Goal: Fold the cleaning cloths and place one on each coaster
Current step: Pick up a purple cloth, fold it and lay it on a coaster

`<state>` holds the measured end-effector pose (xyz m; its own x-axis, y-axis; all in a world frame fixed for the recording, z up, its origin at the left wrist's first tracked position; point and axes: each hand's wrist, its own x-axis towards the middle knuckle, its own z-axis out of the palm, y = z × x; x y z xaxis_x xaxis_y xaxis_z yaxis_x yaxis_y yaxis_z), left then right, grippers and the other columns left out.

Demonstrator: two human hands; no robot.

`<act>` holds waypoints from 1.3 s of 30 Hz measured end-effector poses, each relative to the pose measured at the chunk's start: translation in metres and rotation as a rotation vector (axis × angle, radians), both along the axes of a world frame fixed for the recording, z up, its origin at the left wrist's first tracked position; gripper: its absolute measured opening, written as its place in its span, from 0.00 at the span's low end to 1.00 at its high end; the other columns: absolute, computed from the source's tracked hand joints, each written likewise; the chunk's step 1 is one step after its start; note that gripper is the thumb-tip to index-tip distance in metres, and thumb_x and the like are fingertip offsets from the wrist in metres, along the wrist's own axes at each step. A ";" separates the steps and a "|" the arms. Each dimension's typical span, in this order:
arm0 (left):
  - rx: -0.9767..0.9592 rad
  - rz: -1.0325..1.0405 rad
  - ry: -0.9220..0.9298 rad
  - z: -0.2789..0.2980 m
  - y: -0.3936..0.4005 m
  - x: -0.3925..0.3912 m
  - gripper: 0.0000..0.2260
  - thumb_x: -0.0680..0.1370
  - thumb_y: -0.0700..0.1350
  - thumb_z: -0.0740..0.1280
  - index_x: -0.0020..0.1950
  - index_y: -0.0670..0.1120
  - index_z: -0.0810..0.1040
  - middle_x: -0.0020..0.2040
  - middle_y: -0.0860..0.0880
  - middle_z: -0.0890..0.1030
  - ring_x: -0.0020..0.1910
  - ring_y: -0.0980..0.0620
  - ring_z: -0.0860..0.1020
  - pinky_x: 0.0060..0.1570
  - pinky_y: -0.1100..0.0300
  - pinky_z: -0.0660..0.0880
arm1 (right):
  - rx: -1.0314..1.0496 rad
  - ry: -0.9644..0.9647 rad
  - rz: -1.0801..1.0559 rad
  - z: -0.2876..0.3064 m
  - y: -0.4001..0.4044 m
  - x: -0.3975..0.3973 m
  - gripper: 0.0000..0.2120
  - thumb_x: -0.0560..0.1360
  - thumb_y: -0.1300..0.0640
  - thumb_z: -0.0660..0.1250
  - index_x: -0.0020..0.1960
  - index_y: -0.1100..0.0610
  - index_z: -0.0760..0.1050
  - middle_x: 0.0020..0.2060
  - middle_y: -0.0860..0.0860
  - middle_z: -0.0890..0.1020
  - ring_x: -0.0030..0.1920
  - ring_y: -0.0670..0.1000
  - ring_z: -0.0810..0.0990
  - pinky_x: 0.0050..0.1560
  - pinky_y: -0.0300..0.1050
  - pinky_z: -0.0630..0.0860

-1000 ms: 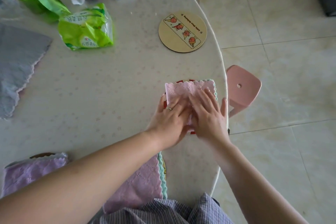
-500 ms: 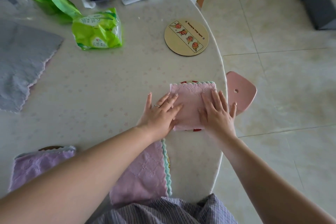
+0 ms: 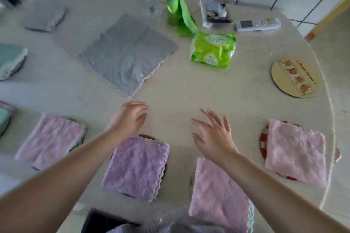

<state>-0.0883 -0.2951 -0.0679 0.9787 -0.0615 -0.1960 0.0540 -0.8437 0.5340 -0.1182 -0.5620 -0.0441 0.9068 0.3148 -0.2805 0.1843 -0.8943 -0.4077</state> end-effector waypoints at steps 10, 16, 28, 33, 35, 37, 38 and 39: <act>0.072 0.041 0.010 -0.009 0.099 0.000 0.12 0.76 0.42 0.66 0.59 0.45 0.79 0.66 0.46 0.74 0.67 0.45 0.69 0.66 0.54 0.64 | 0.010 0.103 0.290 -0.007 0.154 0.058 0.24 0.77 0.49 0.58 0.72 0.52 0.62 0.76 0.50 0.54 0.75 0.48 0.47 0.75 0.53 0.45; 0.265 -0.153 -0.017 -0.016 0.126 0.030 0.19 0.77 0.49 0.62 0.69 0.50 0.70 0.77 0.48 0.55 0.76 0.48 0.49 0.73 0.50 0.51 | -0.044 0.098 0.319 -0.014 0.207 0.087 0.25 0.76 0.49 0.60 0.71 0.52 0.64 0.76 0.51 0.54 0.74 0.53 0.53 0.72 0.49 0.50; 0.315 -0.231 -0.090 -0.022 0.132 0.068 0.23 0.77 0.52 0.61 0.70 0.44 0.67 0.75 0.49 0.59 0.75 0.51 0.49 0.73 0.49 0.44 | 0.014 0.029 0.174 -0.012 0.220 0.104 0.26 0.77 0.53 0.60 0.73 0.57 0.60 0.73 0.49 0.61 0.70 0.53 0.63 0.69 0.47 0.59; 0.363 -0.230 -0.121 -0.005 0.129 0.076 0.25 0.77 0.52 0.62 0.71 0.43 0.65 0.74 0.48 0.62 0.75 0.48 0.54 0.74 0.48 0.48 | 0.213 -0.033 0.061 0.012 0.196 0.099 0.22 0.77 0.57 0.60 0.70 0.58 0.66 0.71 0.47 0.65 0.63 0.49 0.74 0.64 0.48 0.70; 0.375 -0.224 -0.143 0.005 0.124 0.075 0.25 0.77 0.52 0.62 0.71 0.43 0.65 0.73 0.48 0.63 0.75 0.48 0.54 0.74 0.47 0.47 | 0.308 -0.064 0.020 0.021 0.183 0.092 0.20 0.77 0.59 0.61 0.68 0.59 0.69 0.69 0.48 0.68 0.62 0.48 0.75 0.62 0.49 0.73; 0.413 -0.208 -0.166 0.016 0.119 0.072 0.23 0.77 0.52 0.61 0.70 0.44 0.67 0.72 0.48 0.64 0.75 0.49 0.55 0.72 0.43 0.44 | 0.357 -0.123 -0.017 0.031 0.168 0.083 0.19 0.76 0.61 0.63 0.66 0.59 0.72 0.67 0.49 0.71 0.63 0.47 0.74 0.63 0.39 0.69; 0.430 -0.192 -0.181 0.021 0.117 0.070 0.22 0.77 0.52 0.62 0.69 0.44 0.68 0.71 0.49 0.65 0.74 0.50 0.56 0.71 0.41 0.43 | 0.367 -0.162 -0.036 0.037 0.160 0.079 0.18 0.76 0.62 0.63 0.65 0.59 0.73 0.65 0.49 0.73 0.62 0.46 0.74 0.62 0.33 0.67; 0.439 -0.176 -0.196 0.027 0.115 0.068 0.22 0.77 0.51 0.62 0.68 0.45 0.69 0.70 0.49 0.67 0.73 0.50 0.58 0.71 0.39 0.43 | 0.380 -0.198 -0.061 0.042 0.151 0.074 0.17 0.75 0.63 0.64 0.63 0.59 0.75 0.63 0.49 0.75 0.61 0.45 0.75 0.61 0.29 0.65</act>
